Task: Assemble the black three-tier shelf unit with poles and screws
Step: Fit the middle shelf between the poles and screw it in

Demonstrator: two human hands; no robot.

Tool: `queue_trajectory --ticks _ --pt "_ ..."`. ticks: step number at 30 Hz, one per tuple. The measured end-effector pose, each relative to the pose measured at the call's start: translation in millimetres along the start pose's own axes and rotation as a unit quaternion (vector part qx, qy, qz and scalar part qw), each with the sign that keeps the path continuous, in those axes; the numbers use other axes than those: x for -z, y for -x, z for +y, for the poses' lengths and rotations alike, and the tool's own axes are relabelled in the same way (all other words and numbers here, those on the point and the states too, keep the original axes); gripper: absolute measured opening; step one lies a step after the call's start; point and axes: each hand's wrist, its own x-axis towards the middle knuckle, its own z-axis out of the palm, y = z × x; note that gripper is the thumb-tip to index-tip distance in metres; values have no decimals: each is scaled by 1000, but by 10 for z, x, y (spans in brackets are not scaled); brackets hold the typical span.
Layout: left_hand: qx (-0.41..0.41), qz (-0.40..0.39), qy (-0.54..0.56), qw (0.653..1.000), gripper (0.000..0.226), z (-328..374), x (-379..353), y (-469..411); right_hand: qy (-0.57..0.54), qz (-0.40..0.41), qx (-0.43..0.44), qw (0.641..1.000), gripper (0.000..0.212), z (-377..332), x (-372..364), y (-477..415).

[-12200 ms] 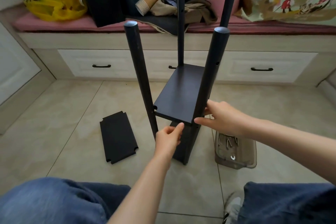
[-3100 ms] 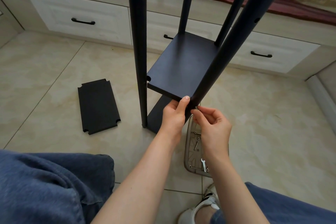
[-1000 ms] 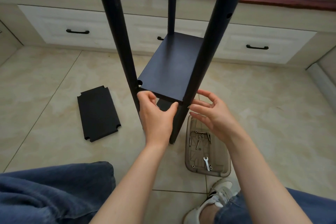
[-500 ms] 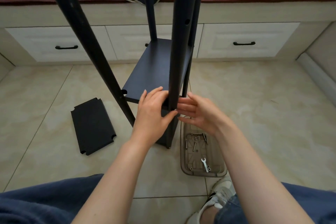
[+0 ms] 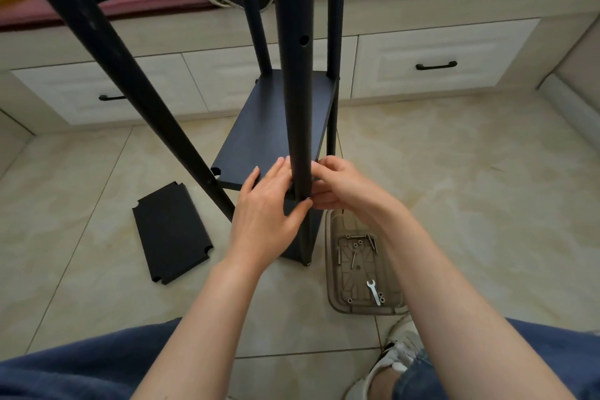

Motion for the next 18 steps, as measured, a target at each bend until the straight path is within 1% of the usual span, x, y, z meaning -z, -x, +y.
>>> queue_trajectory --ticks 2,4,6,8,12,15,18 --pt "-1 3 -5 1000 55 4 -15 10 -21 8 10 1000 39 92 31 -16" --pt "5 8 -7 1000 50 -2 -30 22 -80 -6 15 997 34 233 116 -31" --pt "13 14 -9 1000 44 -7 -47 29 -148 -26 -2 989 30 408 251 -44" --pt "20 23 -5 1000 44 0 -69 37 -172 -13 -46 984 28 637 390 -68" --pt "23 45 20 999 45 18 -121 37 -207 65 -166 962 21 1206 503 -147" --pt "26 56 23 998 42 21 -153 40 -127 84 -234 960 13 1626 424 -160" --pt "28 55 22 998 42 21 -169 42 -18 61 -282 957 9 2015 250 -134"
